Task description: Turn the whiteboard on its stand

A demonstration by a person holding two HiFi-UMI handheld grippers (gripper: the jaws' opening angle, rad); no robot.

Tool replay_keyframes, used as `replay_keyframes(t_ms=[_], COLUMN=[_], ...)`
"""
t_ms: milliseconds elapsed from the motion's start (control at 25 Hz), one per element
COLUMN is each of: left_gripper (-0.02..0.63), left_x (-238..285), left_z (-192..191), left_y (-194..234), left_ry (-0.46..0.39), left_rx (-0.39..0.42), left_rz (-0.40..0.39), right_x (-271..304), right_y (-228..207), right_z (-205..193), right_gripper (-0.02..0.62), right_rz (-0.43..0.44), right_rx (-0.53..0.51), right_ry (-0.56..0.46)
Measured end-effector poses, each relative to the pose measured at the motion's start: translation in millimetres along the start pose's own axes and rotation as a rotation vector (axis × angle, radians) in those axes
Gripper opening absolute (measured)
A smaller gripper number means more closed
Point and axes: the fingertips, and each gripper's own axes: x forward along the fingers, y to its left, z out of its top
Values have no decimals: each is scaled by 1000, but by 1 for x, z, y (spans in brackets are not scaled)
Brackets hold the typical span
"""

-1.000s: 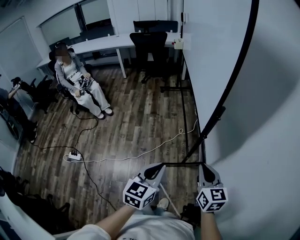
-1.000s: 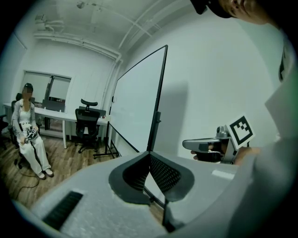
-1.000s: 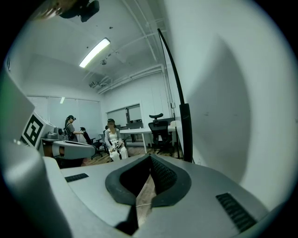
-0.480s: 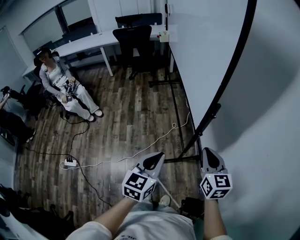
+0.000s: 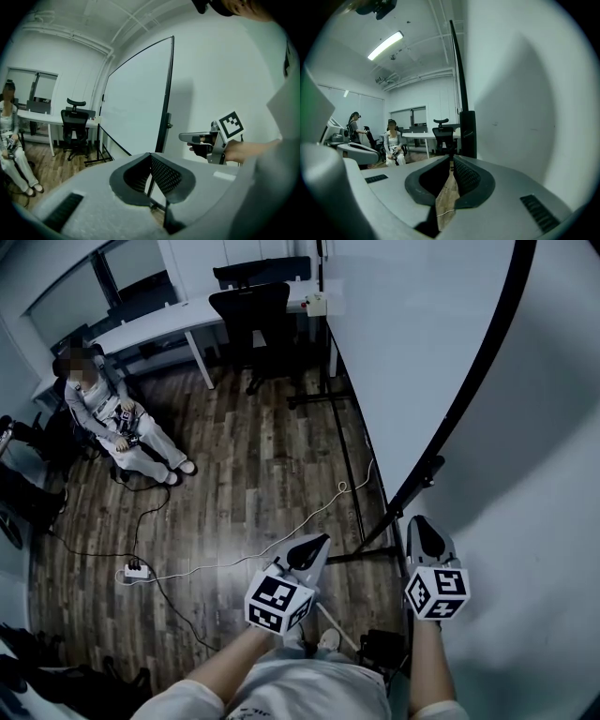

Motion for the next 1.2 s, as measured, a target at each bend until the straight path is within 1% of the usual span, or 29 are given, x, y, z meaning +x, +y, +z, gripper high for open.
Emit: replay_keyframes(t_ms=[360, 520, 680, 880, 1200], left_gripper=[11, 11, 11, 11, 11], left_x=[23, 31, 35, 40, 36], left_z=[1, 0, 0, -1, -6], left_y=[14, 15, 18, 21, 29], left_ry=[13, 21, 28, 43, 51], left_rx=[-2, -1, -2, -8, -15], left_rz=[-12, -16, -19, -17, 6], right_x=[32, 47, 60, 76, 100], right_y=[-20, -28, -33, -43, -51], right_z=[0, -2, -4, -2, -1], right_gripper=[14, 98, 142, 170, 186], right_rz=[-23, -29, -37, -42, -43], right_rx=[8, 10, 3, -1, -5], right_ry=[5, 14, 25, 35, 34])
